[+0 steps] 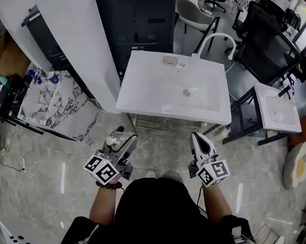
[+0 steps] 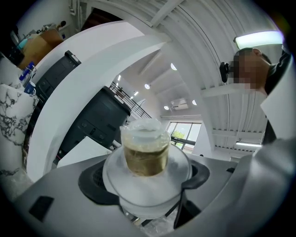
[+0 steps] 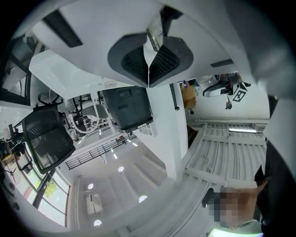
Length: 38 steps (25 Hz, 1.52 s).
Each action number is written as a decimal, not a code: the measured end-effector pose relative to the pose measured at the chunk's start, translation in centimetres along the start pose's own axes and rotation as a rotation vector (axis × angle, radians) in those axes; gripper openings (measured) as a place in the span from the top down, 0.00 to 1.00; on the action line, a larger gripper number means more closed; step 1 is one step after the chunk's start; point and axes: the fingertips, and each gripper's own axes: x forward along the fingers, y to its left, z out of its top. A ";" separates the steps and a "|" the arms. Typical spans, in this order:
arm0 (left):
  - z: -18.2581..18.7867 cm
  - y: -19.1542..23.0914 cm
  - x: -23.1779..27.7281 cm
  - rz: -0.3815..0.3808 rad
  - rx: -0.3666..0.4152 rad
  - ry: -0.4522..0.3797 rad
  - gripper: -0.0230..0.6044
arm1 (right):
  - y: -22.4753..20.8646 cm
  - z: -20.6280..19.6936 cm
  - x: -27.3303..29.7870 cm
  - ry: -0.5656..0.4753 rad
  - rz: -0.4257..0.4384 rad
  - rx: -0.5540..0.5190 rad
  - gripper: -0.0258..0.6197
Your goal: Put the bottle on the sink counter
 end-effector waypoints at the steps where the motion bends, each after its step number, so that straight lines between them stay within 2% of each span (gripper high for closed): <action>1: 0.0 0.4 0.3 0.001 -0.001 0.003 0.40 | -0.1 -0.1 0.5 0.007 0.003 0.000 0.91; 6: -0.1 2.0 2.2 0.013 -0.010 0.010 0.40 | -1.1 -0.6 3.3 0.029 0.023 0.000 0.91; 11: 0.3 3.6 5.5 0.040 -0.012 -0.005 0.40 | -4.1 -0.1 7.2 0.047 0.050 -0.001 0.91; 18: 2.9 6.4 12.1 0.077 0.028 -0.029 0.40 | -9.5 4.0 14.6 0.009 0.093 -0.021 0.91; 23: 3.6 8.1 16.4 0.108 0.030 -0.026 0.40 | -12.9 4.9 18.5 0.008 0.126 0.001 0.91; 33: 3.0 10.4 23.2 0.181 0.032 -0.021 0.40 | -18.9 5.2 22.4 0.052 0.180 0.038 0.91; 38: 2.2 12.1 25.3 0.199 0.017 0.015 0.40 | -20.8 3.9 23.6 0.090 0.163 0.070 0.91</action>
